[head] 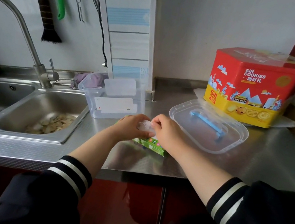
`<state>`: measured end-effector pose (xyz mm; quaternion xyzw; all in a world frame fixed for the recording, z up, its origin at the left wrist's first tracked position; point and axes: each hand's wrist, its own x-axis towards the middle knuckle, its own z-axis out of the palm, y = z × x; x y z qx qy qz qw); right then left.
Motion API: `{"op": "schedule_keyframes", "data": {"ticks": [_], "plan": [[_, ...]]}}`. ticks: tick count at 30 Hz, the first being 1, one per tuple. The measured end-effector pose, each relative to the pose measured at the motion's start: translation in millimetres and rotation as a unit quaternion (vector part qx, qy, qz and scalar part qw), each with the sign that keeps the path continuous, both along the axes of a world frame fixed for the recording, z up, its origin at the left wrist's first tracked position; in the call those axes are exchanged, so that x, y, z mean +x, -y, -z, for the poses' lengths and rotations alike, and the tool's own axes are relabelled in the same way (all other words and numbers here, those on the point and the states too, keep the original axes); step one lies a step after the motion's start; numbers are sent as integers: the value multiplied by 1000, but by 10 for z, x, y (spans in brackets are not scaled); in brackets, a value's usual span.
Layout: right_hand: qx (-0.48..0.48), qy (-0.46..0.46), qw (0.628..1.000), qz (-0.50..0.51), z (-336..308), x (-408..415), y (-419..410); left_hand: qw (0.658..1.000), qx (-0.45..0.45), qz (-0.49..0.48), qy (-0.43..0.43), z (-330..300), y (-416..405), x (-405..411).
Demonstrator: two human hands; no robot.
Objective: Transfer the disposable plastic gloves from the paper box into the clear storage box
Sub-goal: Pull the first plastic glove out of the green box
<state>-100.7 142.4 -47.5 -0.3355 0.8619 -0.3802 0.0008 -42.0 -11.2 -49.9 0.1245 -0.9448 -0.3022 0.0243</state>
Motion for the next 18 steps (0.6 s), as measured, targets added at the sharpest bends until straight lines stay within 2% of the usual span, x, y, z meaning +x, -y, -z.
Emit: {"op": "schedule_keyframes", "data": {"ticks": [3, 5, 7, 13, 18], "plan": [[-13, 78, 997, -13, -89, 28, 3, 999, -22, -3, -25, 38, -1, -10], [47, 46, 998, -10, -128, 15, 23, 999, -35, -16, -38, 59, -8, -5], [67, 9, 998, 5, -133, 18, 43, 998, -36, -25, -45, 87, 9, -5], [-25, -43, 999, 9, -9, 57, 15, 999, -25, -8, -43, 138, 40, -23], [-78, -69, 994, 24, 19, 32, -48, 997, -67, 7, -40, 131, -14, -70]]}}
